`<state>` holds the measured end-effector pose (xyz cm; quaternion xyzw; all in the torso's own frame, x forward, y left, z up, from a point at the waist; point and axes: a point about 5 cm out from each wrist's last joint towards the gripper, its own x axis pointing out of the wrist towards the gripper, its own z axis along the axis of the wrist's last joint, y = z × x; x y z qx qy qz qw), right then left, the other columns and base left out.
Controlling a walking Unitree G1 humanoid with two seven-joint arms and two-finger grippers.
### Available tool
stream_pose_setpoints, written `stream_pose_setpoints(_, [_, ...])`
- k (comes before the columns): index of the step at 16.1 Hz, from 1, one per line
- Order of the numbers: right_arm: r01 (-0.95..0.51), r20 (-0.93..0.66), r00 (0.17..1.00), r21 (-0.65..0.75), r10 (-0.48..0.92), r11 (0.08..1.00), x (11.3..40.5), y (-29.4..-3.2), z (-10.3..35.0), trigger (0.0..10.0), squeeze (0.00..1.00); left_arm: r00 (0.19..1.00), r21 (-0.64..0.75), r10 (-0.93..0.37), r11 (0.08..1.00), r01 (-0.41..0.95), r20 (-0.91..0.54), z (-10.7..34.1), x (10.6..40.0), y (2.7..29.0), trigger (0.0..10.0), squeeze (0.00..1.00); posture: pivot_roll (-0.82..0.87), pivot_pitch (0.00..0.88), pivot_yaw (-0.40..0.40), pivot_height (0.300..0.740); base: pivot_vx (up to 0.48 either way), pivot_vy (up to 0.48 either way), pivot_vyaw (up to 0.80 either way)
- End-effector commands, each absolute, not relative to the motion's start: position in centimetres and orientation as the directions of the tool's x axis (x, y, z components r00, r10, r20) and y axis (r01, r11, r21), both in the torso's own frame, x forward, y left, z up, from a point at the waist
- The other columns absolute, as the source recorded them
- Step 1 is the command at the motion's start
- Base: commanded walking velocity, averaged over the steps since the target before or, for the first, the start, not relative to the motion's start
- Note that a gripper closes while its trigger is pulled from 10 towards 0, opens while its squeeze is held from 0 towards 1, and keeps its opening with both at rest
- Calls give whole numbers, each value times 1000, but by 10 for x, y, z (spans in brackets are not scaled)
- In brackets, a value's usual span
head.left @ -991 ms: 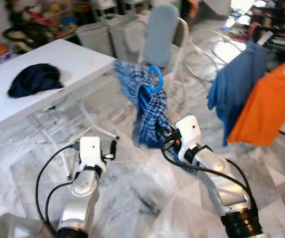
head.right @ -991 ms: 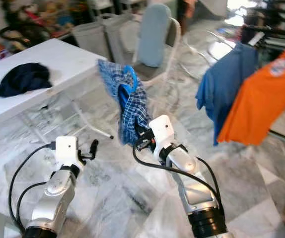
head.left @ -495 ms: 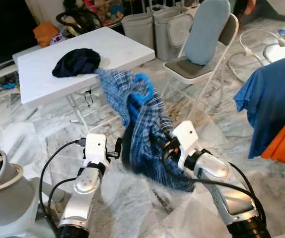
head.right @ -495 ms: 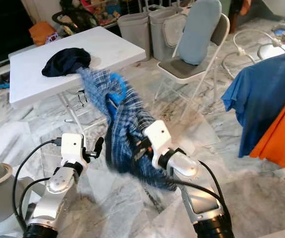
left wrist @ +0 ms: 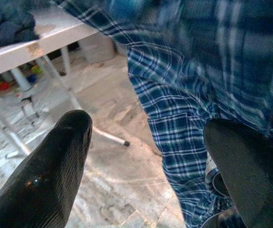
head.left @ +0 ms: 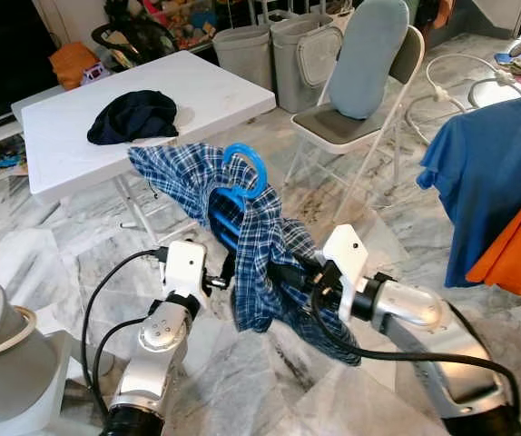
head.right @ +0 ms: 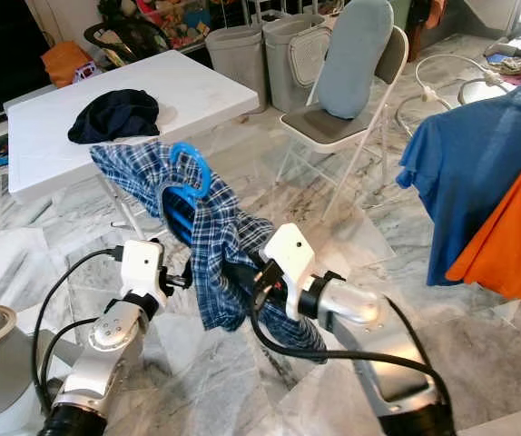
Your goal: Hang hanger
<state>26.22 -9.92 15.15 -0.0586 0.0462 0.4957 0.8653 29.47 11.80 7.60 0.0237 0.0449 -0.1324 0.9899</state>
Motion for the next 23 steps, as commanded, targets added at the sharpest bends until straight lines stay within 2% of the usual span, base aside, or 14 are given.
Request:
stream_pose_setpoints(1, [-897,-111,443,-47,890,440,255,-91,160,10000,0,953,44,-289,955,293,-88,77,297,117,10000,0,-157,0,148,740,0,0,0])
stream_pose_setpoints(2, [-902,-126,432,-45,893,430,253,-94,161,10000,0,942,35,-326,943,330,-74,79,298,111,8902,0,-165,0,149,740,0,0,0])
stream_pose_setpoints(3, [-906,-144,424,-44,894,422,251,-96,159,10000,0,935,33,-349,935,352,-65,78,297,106,0,0,-169,0,151,740,0,0,0])
stream_pose_setpoints(9, [-936,-172,348,-18,921,351,240,-97,160,10000,0,922,53,-378,922,384,-86,71,294,101,0,0,-172,0,154,740,0,0,0])
stream_pose_setpoints(12, [-934,-198,353,-27,914,355,240,-99,158,10000,0,958,73,-279,956,284,-69,72,301,125,0,0,-162,0,145,740,0,0,0])
stream_pose_setpoints(15, [-934,-215,354,-37,910,354,241,-99,155,10000,0,970,85,-234,967,238,-58,76,307,137,0,0,-159,0,143,740,0,0,0])
stream_pose_setpoints(18, [-931,-261,365,-73,894,359,242,-101,149,10000,0,980,155,-172,970,186,-99,70,308,147,0,0,-165,0,140,740,0,0,0])
stream_pose_setpoints(21, [-930,-301,367,-93,880,356,241,-105,143,10000,0,994,180,-45,982,62,-98,70,311,167,0,0,-167,0,138,740,0,0,0])
stream_pose_setpoints(22, [-921,-304,389,-108,870,374,244,-106,144,10000,0,996,189,2,982,16,-92,71,313,174,0,0,-167,0,136,740,0,0,0])
stream_pose_setpoints(23, [-912,-304,410,-124,860,391,248,-106,144,10000,0,997,179,-10,984,25,-83,73,313,172,0,0,-168,0,134,740,0,0,0])
